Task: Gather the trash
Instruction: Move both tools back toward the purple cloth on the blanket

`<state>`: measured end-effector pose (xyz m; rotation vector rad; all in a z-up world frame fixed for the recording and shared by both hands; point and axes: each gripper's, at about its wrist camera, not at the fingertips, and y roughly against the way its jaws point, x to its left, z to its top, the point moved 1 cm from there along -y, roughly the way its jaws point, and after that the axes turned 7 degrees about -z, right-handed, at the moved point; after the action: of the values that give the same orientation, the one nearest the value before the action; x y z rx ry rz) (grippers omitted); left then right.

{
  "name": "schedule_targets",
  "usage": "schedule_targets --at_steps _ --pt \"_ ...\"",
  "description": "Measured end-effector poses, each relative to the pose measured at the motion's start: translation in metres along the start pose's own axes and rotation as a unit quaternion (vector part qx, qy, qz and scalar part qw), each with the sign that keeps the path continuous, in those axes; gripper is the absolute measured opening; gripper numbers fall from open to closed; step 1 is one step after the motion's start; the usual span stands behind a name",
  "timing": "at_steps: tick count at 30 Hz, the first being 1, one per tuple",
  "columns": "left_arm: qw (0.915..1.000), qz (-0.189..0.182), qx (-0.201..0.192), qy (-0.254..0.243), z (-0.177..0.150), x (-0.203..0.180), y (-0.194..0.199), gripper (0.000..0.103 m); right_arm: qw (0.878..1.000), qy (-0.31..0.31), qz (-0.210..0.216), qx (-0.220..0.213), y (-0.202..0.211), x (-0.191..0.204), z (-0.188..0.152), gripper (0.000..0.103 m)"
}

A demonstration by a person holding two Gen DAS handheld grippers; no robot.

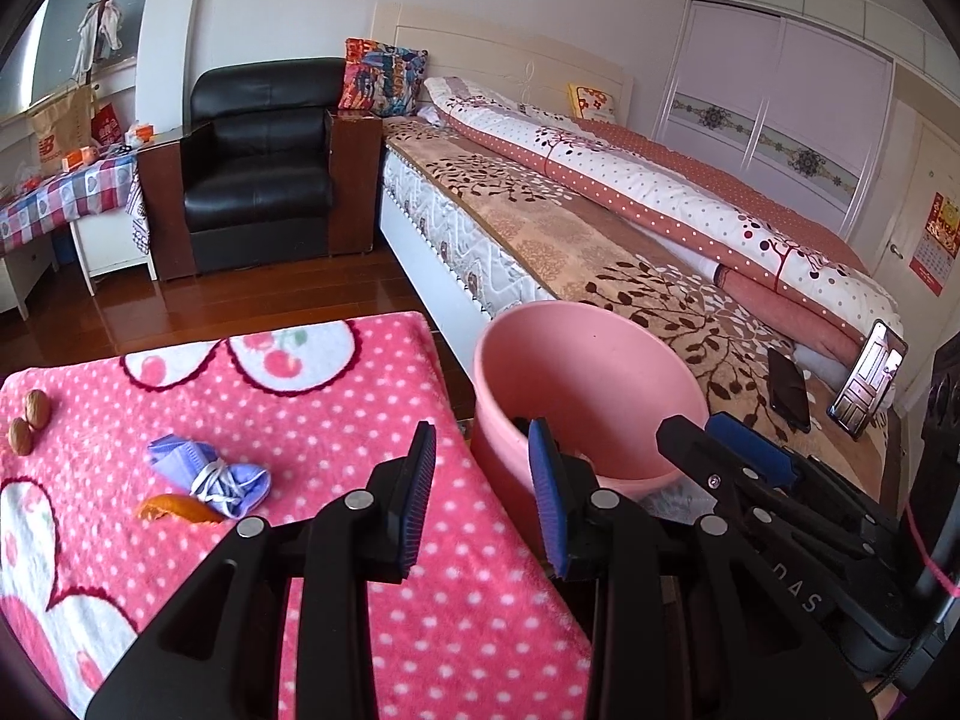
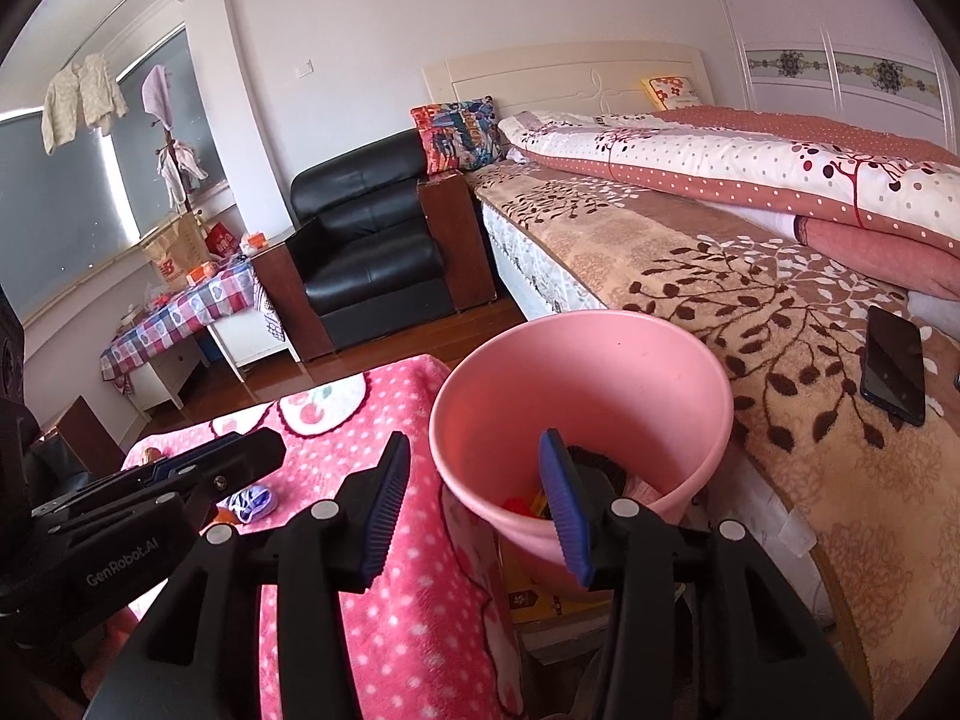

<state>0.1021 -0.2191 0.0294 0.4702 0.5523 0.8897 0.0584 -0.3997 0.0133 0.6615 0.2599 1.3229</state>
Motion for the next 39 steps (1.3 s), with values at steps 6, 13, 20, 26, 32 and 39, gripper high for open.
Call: schedule_targets --at_steps 6,13,20,26,32,39 --pt "0.9995 0.021 -0.004 0.022 -0.001 0.022 0.013 0.032 1.000 0.016 0.016 0.006 0.000 0.021 -0.003 0.045" --pt "0.9963 0.051 -0.016 0.067 -0.008 0.062 0.031 0.032 0.998 0.048 0.035 0.014 -0.004 0.053 -0.006 0.046" --pt "0.9893 0.092 -0.024 0.111 -0.022 0.106 0.052 0.032 0.994 0.083 0.069 0.031 -0.021 0.089 -0.010 0.046" --pt "0.9797 0.125 -0.019 0.156 -0.041 0.144 0.065 0.032 0.986 0.119 0.107 0.056 -0.041 0.124 -0.016 0.047" --pt "0.9703 0.140 -0.012 0.197 -0.053 0.177 0.070 0.032 0.974 0.162 0.139 0.082 -0.065 0.158 -0.023 0.048" --pt "0.9668 0.134 -0.002 0.218 -0.060 0.191 0.065 0.032 0.955 0.227 0.164 0.102 -0.096 0.198 -0.037 0.054"
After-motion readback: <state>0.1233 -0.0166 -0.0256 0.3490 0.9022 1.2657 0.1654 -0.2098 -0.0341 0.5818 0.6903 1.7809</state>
